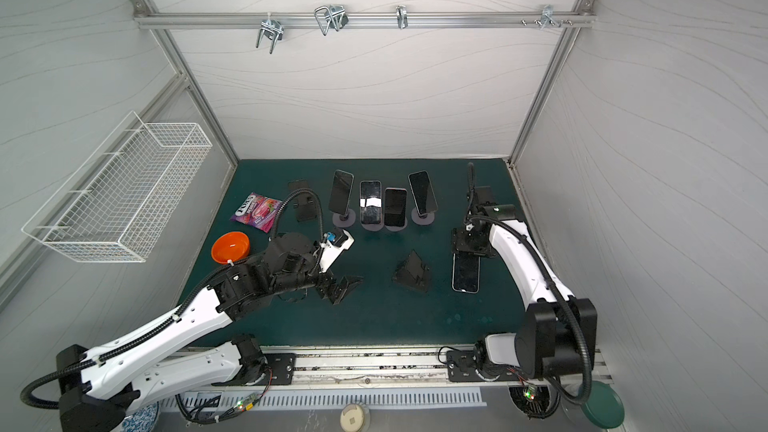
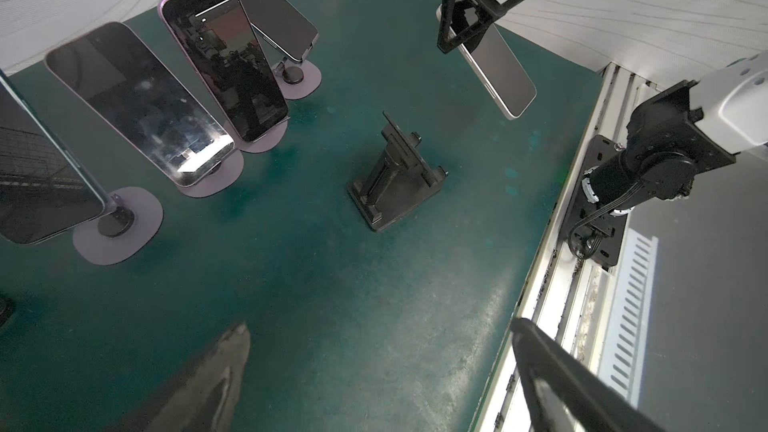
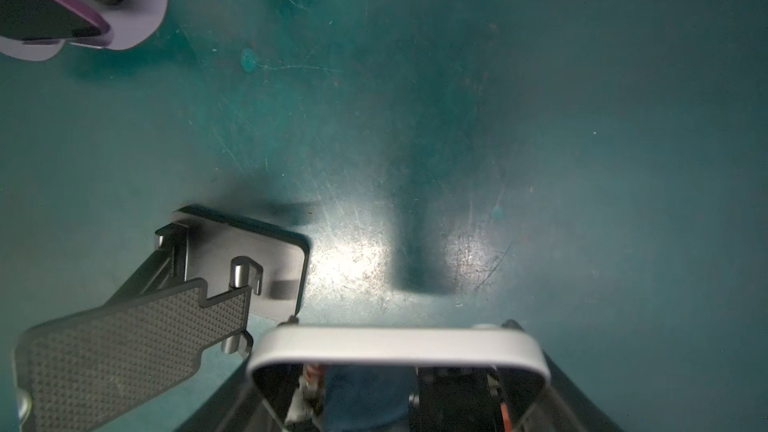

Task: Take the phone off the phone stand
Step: 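Lower the held phone flat onto the mat with the right gripper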

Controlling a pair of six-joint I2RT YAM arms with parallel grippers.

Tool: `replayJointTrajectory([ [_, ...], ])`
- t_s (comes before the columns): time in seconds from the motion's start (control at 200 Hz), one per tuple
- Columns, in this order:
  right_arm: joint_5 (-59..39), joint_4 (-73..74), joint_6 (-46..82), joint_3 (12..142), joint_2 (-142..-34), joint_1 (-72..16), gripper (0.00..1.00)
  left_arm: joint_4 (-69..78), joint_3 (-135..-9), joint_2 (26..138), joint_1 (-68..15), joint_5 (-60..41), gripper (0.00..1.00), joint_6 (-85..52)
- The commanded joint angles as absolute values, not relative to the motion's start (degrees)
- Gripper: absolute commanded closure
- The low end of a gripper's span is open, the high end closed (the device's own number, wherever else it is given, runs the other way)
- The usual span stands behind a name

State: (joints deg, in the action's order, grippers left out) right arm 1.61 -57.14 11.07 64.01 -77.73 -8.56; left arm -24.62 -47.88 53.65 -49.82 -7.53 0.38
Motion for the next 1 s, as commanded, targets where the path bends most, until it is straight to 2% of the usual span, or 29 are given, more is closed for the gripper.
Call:
replayJointTrajectory([
  [0.0, 1.2, -62.2, 10.9, 66.4, -80.7, -7.5, 1.00, -21.4, -50.7, 55.6, -50.0, -9.3, 0.01, 0.2],
  [0.995, 4.5, -56.8, 12.2, 64.8, -96.0, -7.1, 1.00, -21.2, -52.3, 57.6, -50.0, -5.0, 0.01, -3.0],
])
